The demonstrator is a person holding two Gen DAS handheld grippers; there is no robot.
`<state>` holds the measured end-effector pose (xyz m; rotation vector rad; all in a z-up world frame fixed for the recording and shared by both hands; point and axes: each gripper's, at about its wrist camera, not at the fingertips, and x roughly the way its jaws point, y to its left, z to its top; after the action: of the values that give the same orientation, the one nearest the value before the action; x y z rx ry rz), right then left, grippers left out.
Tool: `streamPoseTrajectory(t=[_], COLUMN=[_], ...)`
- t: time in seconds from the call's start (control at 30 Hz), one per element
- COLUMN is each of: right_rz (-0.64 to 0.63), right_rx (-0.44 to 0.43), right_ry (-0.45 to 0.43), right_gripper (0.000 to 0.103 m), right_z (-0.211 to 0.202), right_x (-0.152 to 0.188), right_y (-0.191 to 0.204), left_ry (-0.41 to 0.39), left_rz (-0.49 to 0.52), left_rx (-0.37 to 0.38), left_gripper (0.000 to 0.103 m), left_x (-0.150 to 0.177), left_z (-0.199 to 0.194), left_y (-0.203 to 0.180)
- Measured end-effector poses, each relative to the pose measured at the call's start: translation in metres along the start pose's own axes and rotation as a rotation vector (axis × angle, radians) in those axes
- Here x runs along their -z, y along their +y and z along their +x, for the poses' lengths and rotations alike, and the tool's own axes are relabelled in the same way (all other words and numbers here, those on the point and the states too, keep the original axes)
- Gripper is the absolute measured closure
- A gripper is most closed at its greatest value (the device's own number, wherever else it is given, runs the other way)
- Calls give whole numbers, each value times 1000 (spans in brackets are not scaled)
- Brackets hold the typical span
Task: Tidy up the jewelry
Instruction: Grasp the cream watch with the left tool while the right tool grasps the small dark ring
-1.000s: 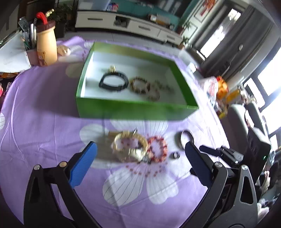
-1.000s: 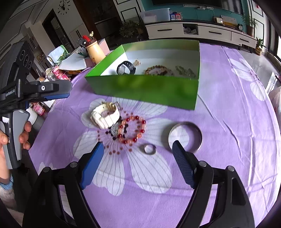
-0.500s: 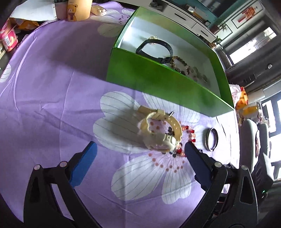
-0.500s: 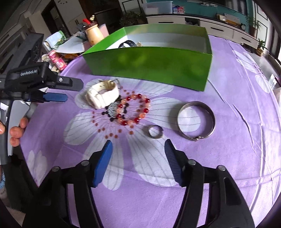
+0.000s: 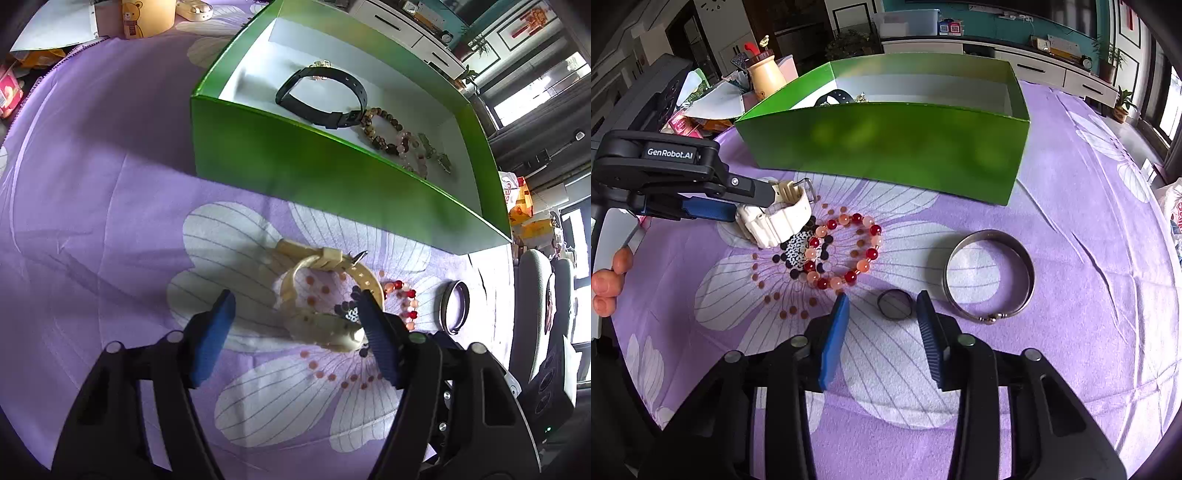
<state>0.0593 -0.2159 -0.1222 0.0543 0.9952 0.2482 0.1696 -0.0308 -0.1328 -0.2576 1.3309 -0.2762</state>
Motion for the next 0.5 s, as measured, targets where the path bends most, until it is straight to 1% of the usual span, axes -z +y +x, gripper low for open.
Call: streamPoseTrajectory(t=[0.07, 0.17, 0.23, 0.27, 0.3, 0.33, 0.4, 0.43, 0.5], right_rz=[1, -6, -11, -11, -12, -16, -20, -24, -27], right_rx=[7, 18, 26, 27, 30, 35, 38, 43, 44], right_ry=[-2, -5, -7, -8, -10, -11, -14, -16, -22], right_gripper=[70, 72, 76, 77, 78, 81, 81, 83, 83], right_z=[1, 2, 3, 3, 3, 4, 3, 3, 3], right_x=[-2, -2, -3, -3, -3, -3, -3, -2, -2], right_y=[1, 2, 2, 2, 2, 2, 2, 2, 3], left_ry=[14, 23, 25, 25, 31, 34, 39, 39, 39], left_rz=[-20, -44, -61, -65, -60, -51, -35, -27, -17], left_rx=[11, 27, 32, 39, 35, 27, 12, 8, 6], left_gripper=[43, 54, 65, 66, 67, 71, 80, 83, 86], left_x=[-4, -7, -8, -9, -10, -9, -8, -8, -7], left_z=[4, 6, 7, 7, 8, 9, 11, 11, 12], left_y=[0, 1, 2, 3, 2, 0, -2, -3, -2])
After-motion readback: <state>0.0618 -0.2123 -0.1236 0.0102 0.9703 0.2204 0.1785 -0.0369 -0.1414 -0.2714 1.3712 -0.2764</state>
